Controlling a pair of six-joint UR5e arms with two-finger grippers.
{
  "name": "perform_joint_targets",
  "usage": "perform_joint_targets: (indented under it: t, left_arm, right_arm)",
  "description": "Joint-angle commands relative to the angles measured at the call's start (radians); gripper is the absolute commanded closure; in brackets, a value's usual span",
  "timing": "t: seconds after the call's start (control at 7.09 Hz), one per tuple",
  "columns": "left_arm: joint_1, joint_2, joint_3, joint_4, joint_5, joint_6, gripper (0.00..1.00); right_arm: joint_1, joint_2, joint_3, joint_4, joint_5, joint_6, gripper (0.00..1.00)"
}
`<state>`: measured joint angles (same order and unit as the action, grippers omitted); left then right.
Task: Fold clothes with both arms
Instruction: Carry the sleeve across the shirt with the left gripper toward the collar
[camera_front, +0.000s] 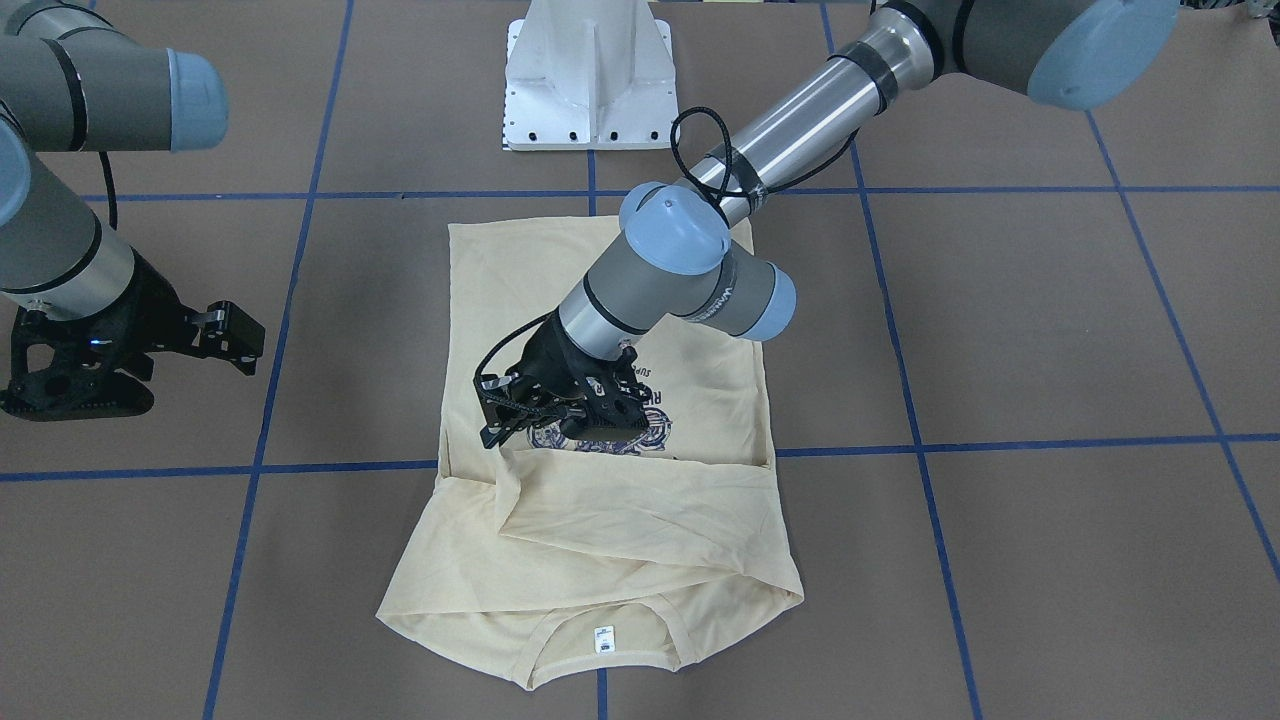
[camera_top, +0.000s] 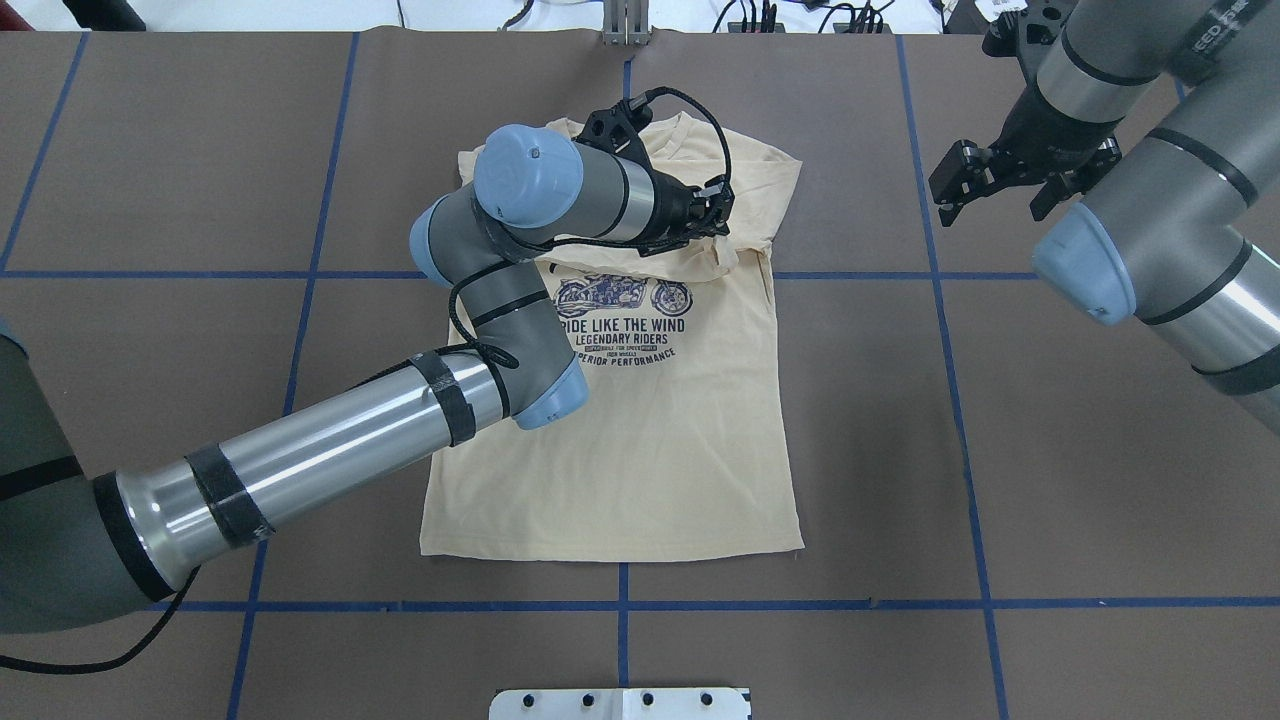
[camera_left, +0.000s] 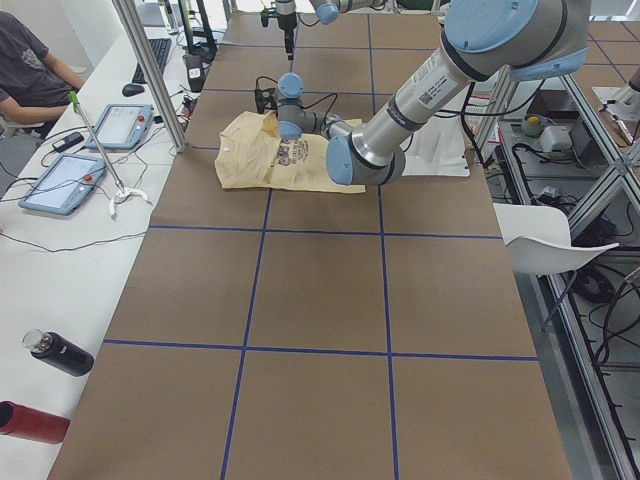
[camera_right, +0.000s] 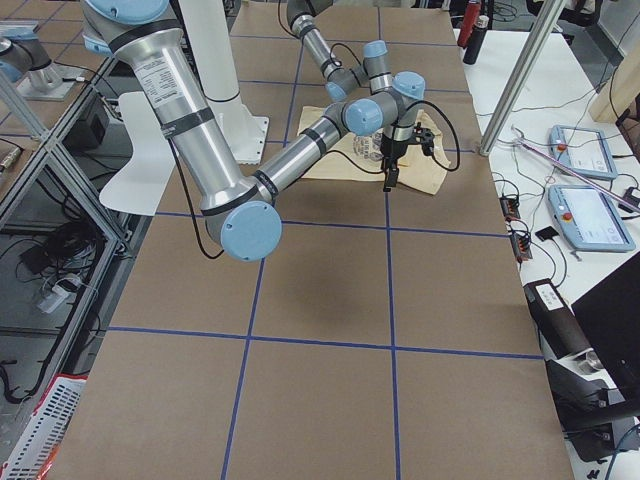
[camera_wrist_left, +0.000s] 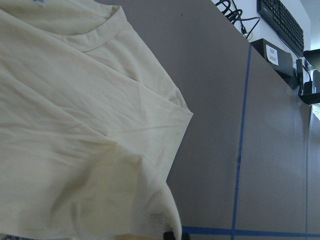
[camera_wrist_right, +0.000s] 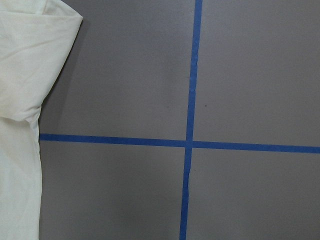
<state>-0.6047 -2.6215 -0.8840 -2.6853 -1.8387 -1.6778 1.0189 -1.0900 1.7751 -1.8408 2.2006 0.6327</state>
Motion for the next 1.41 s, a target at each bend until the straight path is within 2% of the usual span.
perform_joint_targets:
  t: [0.0,0.42,0.85,1.27]
  left_arm:
    - [0.008,0.0,0.016,-0.008,0.035,0.021,1.0]
    - [0.01,-0.032,0.023,-0.005,0.047,0.023,1.0]
    - [0.031,-0.084,0.075,-0.005,0.081,0.024,1.0]
    - [0.031,-0.104,0.121,-0.008,0.108,0.12,1.0]
  right_arm:
    - [0.0,0.001,0.001,0.003,0.024,0.002,0.0]
    - [0.0,0.007,0.01,0.003,0.031,0.013,0.0]
    - [-0.002,0.012,0.006,0.003,0.036,0.015,0.0]
    - [-0.002,0.012,0.007,0.003,0.044,0.015,0.0]
